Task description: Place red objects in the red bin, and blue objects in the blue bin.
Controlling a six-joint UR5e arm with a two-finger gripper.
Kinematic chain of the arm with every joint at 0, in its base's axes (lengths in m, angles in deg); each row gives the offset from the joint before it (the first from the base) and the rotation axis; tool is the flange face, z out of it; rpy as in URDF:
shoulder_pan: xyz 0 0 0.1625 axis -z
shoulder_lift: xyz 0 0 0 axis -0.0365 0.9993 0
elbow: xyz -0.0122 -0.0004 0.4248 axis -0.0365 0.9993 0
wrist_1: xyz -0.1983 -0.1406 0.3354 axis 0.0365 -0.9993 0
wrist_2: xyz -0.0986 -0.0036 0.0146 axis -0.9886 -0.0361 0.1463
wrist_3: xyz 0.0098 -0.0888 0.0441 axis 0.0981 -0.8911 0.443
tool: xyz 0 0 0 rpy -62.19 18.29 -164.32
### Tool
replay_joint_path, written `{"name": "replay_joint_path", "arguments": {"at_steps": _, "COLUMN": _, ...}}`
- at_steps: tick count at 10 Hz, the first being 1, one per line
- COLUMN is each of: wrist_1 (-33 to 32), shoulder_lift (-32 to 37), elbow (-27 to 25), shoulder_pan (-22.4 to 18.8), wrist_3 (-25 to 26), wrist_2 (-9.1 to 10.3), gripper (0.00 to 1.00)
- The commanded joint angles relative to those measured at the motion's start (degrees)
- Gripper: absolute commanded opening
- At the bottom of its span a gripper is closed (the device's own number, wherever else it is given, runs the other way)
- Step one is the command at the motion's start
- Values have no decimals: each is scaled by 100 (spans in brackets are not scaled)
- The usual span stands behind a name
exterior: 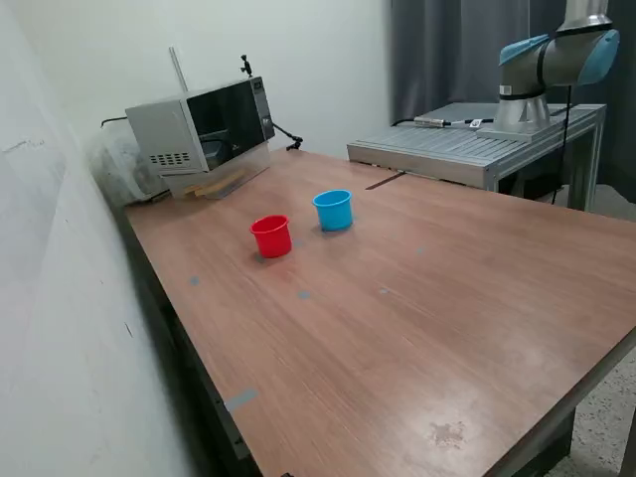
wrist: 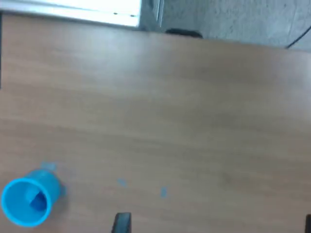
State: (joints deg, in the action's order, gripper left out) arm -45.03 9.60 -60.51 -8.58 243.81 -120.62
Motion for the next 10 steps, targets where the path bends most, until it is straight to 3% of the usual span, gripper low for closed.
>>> {"name": "replay_joint_path", "arguments": {"at_steps": 1, "wrist_1": 90, "shoulder_lift": 170, "elbow": -218, "shoulder_pan": -137, "wrist_3": 79, "wrist_2": 6, "gripper": 100}}
{"name": "replay_joint_path", "arguments": {"at_steps": 6, "wrist_1": 142, "shoulder_lift": 319, "elbow": -447, "shoulder_pan": -146, "wrist_3": 106, "wrist_2": 50, "gripper": 100}}
{"name": "replay_joint_path", "arguments": {"at_steps": 8, "wrist_1": 1183, "shoulder_lift": 346, "elbow": -465, "shoulder_pan": -137, "wrist_3": 88, "wrist_2": 41, "gripper": 100}}
{"name": "replay_joint_path", "arguments": {"at_steps": 10, "wrist_1": 1583, "shoulder_lift": 346, "elbow": -500, "shoulder_pan": -146, "wrist_3": 80, "wrist_2": 33, "gripper": 100}}
